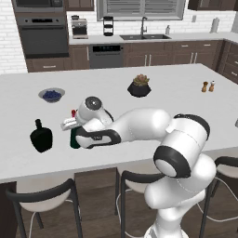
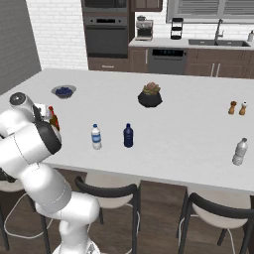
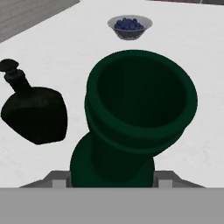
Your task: Move the plastic bottles in the middle to the plastics group, and the glass bottles in the middle to the glass group.
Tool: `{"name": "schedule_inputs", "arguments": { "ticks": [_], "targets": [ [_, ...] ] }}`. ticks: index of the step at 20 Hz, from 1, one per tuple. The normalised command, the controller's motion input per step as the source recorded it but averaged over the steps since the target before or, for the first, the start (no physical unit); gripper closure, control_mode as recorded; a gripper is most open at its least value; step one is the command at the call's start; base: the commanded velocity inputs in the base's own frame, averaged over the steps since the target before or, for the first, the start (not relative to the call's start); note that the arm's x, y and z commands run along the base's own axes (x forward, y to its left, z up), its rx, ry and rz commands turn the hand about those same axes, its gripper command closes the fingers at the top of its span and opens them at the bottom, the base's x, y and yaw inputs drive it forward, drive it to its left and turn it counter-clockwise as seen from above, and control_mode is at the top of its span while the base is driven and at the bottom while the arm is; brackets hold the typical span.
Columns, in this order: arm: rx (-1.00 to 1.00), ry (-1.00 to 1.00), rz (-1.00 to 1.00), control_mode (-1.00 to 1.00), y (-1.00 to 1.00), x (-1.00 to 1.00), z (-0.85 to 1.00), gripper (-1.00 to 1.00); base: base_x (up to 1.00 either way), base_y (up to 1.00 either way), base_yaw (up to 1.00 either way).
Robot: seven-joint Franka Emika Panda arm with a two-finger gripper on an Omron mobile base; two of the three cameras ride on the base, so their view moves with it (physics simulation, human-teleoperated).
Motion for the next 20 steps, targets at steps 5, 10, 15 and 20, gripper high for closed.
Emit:
{"name": "schedule_inputs", "arguments": {
  "ticks": [5, 10, 15, 20],
  "targets": [
    [-0.07, 0.04, 0.0, -1.0, 0.1, 0.05, 0.07, 1.0, 0.0, 0.0, 0.0],
    [0.0, 0.0, 0.0, -1.0, 0.08, 0.07, -0.07, 1.0, 0.0, 0.0, 0.0],
    [0.0, 0.0, 0.0, -1.0, 0.0, 0.13, -0.29, 1.0, 0.0, 0.0, 0.0],
    [0.0, 0.0, 0.0, -1.0, 0.0, 0.06, -0.31, 1.0, 0.0, 0.0, 0.0]
  ]
}}
